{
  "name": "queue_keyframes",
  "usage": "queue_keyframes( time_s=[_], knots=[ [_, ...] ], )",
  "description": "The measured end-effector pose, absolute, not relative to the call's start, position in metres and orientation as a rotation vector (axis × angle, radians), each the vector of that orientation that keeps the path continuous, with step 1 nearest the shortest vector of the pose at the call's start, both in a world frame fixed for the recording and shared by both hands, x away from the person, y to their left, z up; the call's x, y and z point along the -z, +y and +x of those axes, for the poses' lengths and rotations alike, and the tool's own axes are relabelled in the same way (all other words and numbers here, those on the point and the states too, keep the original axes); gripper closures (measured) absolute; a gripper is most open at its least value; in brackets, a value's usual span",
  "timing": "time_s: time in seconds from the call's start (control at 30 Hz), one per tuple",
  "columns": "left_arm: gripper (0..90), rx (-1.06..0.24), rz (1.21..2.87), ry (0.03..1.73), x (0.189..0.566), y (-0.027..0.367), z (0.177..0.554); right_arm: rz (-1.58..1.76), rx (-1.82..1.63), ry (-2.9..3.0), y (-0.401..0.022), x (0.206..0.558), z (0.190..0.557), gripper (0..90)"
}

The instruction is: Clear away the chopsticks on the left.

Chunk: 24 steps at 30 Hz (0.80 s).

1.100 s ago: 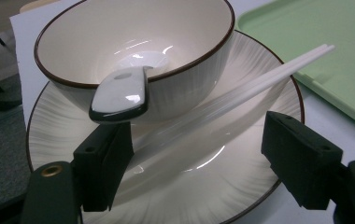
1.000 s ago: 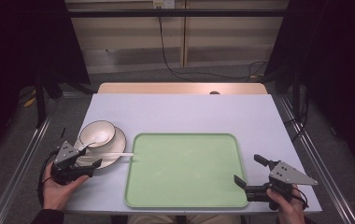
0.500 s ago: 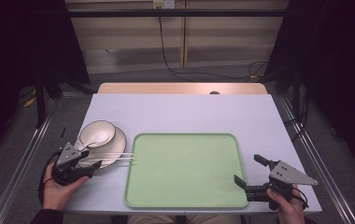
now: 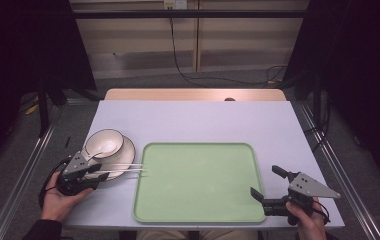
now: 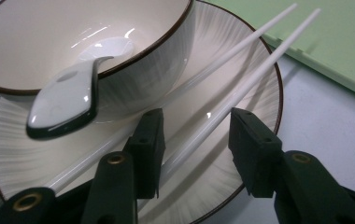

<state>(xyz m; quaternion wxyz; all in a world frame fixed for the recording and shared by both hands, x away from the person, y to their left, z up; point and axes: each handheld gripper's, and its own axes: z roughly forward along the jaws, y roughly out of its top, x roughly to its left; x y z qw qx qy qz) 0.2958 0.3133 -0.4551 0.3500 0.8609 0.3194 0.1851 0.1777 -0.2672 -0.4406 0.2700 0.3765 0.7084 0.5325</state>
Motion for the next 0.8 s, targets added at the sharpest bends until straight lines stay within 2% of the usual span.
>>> queue_keyframes(
  time_s=[0.2,0.33,0.57,0.8],
  knots=[
    [57.7,-0.435,2.254,0.813,0.453,0.315,0.301,1.019,-1.439,1.910,-0.268,0.441,0.178,0.9],
    [61.9,-0.406,2.262,0.808,0.455,0.315,0.304,1.030,-1.451,1.903,-0.268,0.441,0.178,0.7],
    [57.1,-0.374,2.283,0.787,0.453,0.317,0.309,1.042,-1.457,1.899,-0.269,0.441,0.179,0.7],
    [70.0,-0.341,2.365,0.698,0.451,0.312,0.313,1.055,-1.462,1.893,-0.269,0.442,0.179,0.6]
  ],
)
